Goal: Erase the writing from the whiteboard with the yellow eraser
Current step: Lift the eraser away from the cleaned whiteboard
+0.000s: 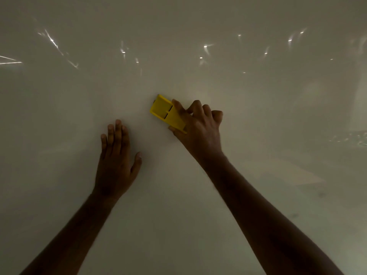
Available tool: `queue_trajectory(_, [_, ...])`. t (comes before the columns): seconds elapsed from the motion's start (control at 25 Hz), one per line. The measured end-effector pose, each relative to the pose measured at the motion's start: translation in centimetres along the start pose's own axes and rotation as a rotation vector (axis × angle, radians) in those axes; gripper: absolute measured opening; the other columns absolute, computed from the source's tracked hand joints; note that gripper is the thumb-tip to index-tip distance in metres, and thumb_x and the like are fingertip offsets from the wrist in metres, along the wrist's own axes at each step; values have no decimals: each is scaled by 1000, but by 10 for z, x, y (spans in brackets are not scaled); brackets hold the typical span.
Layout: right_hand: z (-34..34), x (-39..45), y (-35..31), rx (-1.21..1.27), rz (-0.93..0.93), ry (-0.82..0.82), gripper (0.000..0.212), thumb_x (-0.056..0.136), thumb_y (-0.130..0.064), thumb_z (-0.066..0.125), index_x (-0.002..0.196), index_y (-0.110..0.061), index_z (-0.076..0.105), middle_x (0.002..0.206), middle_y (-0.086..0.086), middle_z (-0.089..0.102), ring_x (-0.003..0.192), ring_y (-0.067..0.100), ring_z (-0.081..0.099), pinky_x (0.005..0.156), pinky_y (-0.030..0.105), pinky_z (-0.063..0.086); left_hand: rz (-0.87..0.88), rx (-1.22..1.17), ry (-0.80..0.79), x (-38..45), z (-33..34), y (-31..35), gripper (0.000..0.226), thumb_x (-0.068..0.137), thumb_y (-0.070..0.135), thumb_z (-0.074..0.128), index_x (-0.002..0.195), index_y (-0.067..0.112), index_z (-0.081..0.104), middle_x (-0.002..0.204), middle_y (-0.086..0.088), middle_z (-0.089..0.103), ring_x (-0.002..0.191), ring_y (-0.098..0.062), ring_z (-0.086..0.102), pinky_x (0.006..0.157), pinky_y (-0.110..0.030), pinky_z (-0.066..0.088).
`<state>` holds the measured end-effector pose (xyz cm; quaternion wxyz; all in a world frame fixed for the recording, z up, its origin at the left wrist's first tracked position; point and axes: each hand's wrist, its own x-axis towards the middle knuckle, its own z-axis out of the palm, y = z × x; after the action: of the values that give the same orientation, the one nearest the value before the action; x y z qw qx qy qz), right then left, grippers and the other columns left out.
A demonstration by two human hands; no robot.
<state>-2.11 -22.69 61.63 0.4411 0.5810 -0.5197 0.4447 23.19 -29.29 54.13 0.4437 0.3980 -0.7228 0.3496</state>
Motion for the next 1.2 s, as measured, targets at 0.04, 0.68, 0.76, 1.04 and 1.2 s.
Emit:
queue_trajectory(0.04, [0,-9,-2,-6,-31,-30,71,84,-59,70,149,-35,53,108,2,55,93,26,54,82,42,34,-5,-6,-9,-7,0,0,81,109,42,40,168,-8,16,179,-26,10,166,-44,9,136,-57,10])
queue_trajectory(0.68, [-40,-290,106,-59,52,-534,71,86,-47,79,150,-41,51,120,-4,59,105,26,59,84,42,38,85,-200,-256,-129,36,95,82,105,39,42,168,-7,19,179,-25,8,167,-42,10,136,-54,10])
queue_trajectory(0.76, [-61,-342,132,-45,206,-619,74,83,-47,83,150,-39,52,120,-5,59,105,25,60,84,42,39,100,-250,-296,-143,44,118,83,105,40,42,169,-7,15,180,-24,6,167,-42,9,137,-52,7])
queue_trajectory(1.04, [-129,-506,176,-100,776,-1062,67,81,-56,80,141,-43,54,115,-7,58,101,26,62,80,41,45,183,-364,-458,-194,65,187,81,106,35,42,170,-5,11,180,-24,4,167,-42,5,137,-53,6])
queue_trajectory(1.2, [-159,-579,173,-111,1112,-1242,43,77,-57,74,115,-44,59,101,-10,56,96,26,66,82,44,55,252,-392,-536,-225,72,222,80,107,35,43,170,-5,13,180,-24,4,168,-40,2,137,-49,2])
